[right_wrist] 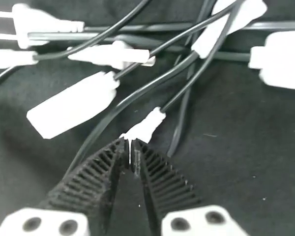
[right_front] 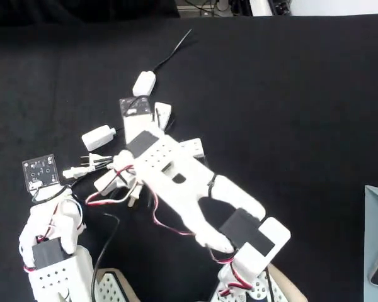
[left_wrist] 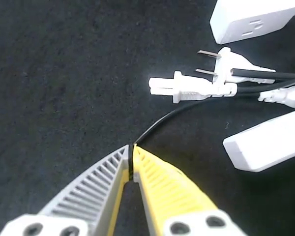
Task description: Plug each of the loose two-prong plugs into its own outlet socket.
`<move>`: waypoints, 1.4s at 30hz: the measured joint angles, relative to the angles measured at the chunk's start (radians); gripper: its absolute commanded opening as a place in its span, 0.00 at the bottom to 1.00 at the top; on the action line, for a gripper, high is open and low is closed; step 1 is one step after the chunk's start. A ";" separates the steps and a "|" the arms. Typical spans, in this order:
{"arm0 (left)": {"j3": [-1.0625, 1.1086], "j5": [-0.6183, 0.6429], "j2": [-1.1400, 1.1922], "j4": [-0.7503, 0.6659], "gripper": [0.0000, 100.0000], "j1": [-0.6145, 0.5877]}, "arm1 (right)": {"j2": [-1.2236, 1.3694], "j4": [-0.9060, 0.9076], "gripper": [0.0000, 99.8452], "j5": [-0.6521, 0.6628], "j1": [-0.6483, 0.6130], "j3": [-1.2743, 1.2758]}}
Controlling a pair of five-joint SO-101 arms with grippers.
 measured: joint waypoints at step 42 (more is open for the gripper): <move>0.000 0.000 0.000 -0.002 0.03 -0.002 | 0.132 -0.005 0.17 -0.130 -0.051 -0.051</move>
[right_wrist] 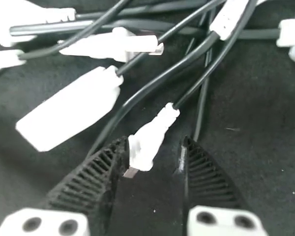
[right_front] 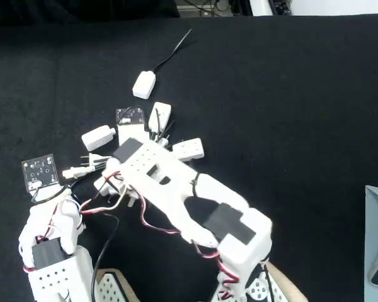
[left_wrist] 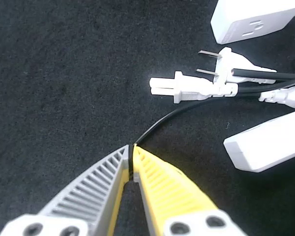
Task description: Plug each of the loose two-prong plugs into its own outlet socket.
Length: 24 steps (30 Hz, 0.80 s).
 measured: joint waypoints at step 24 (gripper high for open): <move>0.000 0.000 0.000 0.000 0.03 0.000 | -0.075 0.204 0.01 0.118 0.003 -0.074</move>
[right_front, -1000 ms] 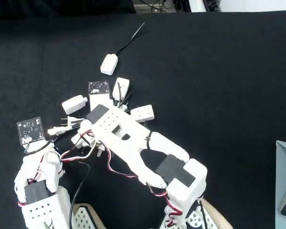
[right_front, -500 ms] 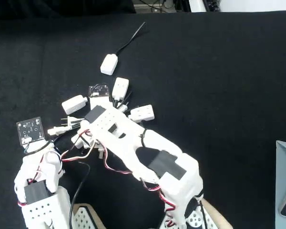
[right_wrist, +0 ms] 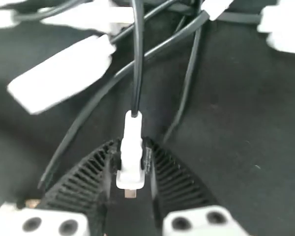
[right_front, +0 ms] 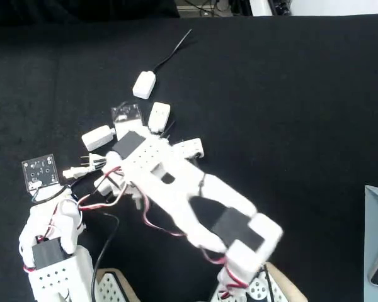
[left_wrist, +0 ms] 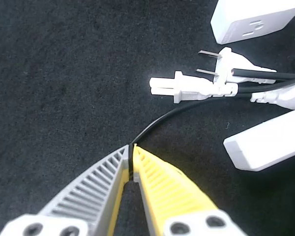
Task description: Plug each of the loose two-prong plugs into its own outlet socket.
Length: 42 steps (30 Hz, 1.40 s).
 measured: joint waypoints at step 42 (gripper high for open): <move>-0.120 0.384 -0.002 -0.697 0.03 0.448 | -1.290 -0.661 0.01 0.583 0.117 0.982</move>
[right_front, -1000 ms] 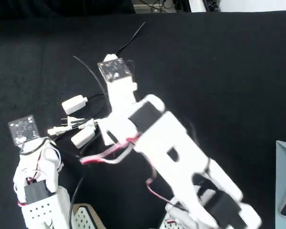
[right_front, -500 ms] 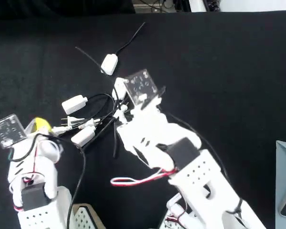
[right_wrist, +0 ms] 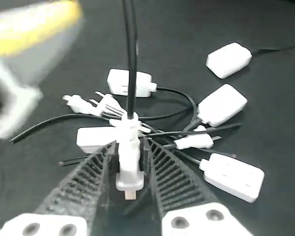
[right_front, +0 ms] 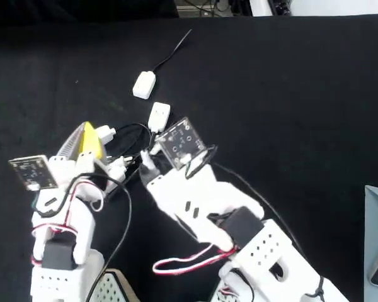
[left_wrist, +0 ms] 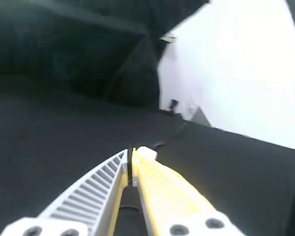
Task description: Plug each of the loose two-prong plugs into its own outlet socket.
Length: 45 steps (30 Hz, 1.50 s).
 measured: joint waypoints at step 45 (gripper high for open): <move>-0.018 -0.269 -0.003 -0.068 0.03 0.411 | -0.011 0.095 0.01 0.002 -0.020 0.032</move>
